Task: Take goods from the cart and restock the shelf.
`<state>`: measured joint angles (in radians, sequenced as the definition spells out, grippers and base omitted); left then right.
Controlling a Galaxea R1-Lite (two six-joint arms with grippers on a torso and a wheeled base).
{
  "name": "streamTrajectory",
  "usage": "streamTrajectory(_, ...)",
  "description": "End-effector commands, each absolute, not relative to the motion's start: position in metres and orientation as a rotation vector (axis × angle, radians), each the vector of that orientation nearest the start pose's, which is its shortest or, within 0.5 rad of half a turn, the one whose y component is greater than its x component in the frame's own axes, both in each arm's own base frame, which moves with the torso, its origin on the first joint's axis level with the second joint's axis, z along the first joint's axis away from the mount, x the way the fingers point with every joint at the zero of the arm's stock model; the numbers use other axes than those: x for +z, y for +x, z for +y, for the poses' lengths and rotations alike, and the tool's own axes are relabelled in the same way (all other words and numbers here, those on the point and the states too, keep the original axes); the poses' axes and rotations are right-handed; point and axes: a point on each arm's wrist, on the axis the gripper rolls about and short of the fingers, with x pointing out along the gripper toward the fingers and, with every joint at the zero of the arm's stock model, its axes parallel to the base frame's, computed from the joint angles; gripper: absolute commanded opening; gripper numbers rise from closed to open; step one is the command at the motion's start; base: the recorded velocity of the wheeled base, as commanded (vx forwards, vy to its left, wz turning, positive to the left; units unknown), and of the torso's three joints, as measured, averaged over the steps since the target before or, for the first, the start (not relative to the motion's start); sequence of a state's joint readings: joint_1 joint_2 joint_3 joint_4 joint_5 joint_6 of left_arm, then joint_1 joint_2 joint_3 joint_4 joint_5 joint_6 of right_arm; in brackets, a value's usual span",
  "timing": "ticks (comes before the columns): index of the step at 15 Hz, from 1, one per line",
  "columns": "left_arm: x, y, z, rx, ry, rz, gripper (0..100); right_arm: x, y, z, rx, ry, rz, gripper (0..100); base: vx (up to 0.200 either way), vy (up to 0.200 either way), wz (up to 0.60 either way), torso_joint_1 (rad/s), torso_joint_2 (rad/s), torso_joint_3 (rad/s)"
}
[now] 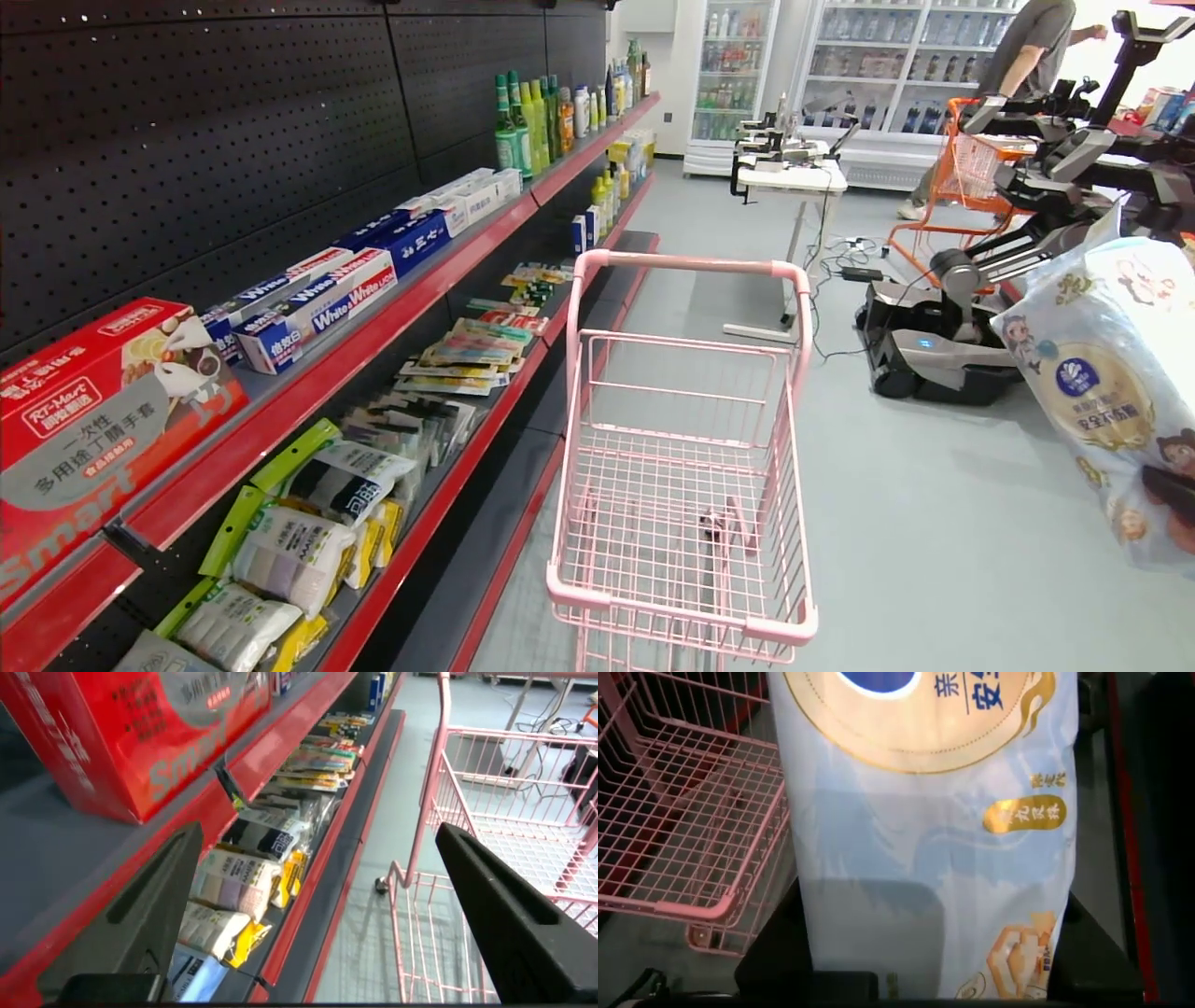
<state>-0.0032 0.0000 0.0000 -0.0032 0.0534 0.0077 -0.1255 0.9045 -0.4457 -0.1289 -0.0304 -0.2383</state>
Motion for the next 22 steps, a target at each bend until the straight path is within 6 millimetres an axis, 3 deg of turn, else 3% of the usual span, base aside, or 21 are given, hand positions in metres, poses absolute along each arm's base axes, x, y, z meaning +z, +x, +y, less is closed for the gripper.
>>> streamTrajectory(1,0.0758,-0.0227,0.0013,0.051,0.008,-0.001,100,0.1938,0.1022,-0.0136,-0.114,-0.227,0.349,0,0.0,0.0,0.0,0.212,-0.44,-0.237)
streamTrajectory(22,0.0758,-0.0227,0.0013,0.051,0.008,-0.001,100,0.1936,0.1039,-0.0134,-0.097,-0.275,0.355,0,0.0,0.0,0.0,0.162,-0.34,-0.177)
